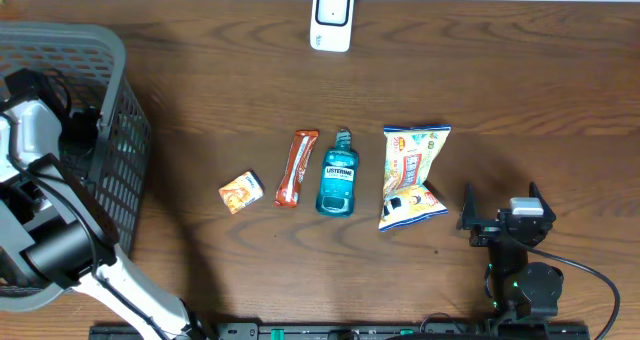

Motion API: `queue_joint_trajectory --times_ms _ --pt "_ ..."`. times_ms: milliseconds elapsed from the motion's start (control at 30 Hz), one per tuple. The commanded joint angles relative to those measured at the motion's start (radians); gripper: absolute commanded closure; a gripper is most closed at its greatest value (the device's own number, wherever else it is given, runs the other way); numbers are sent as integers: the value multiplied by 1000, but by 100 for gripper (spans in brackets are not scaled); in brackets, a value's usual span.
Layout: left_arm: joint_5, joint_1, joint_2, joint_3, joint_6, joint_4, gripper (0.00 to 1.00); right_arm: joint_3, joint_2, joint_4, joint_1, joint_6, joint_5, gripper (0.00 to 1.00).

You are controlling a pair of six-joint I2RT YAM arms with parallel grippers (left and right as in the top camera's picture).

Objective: Scan the item barcode
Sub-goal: 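Reach into the basket and grasp the mint-green wipes packet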

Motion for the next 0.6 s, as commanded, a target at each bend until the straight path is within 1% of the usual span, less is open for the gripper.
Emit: queue_joint_trajectory --times_ms 0,67,200,267,300,333,367,400,433,467,500,567 --pt "-4 -37 17 0 44 29 4 -1 -5 -3 2 -12 -2 1" --pt "-10 -49 18 -1 46 32 5 -1 -5 -3 2 -13 -2 1" --pt "-48 -64 21 -12 47 32 21 -1 -5 -3 2 -13 -2 1" --pt "-87 -68 21 -28 47 31 42 -1 -5 -3 2 -12 -2 1" --pt "-107 -69 21 -39 47 29 50 -1 -5 -3 2 -12 -2 1" --pt "-117 -69 21 -47 48 26 53 -1 -5 -3 2 -13 -2 1" --pt "-138 -69 21 -60 47 19 60 -1 -5 -3 2 -12 -2 1" --pt "-153 -68 21 -77 52 16 65 -1 -5 -3 2 -12 -2 1" --pt "-160 -68 21 -96 73 15 75 -1 -5 -3 2 -13 -2 1" --pt "-160 -68 21 -105 87 15 79 -1 -5 -3 2 -13 -2 1" --pt "-167 -68 21 -124 105 5 92 -1 -5 -3 2 -13 -2 1" --pt "-187 -68 21 -131 103 -16 93 -1 -5 -3 2 -12 -2 1"
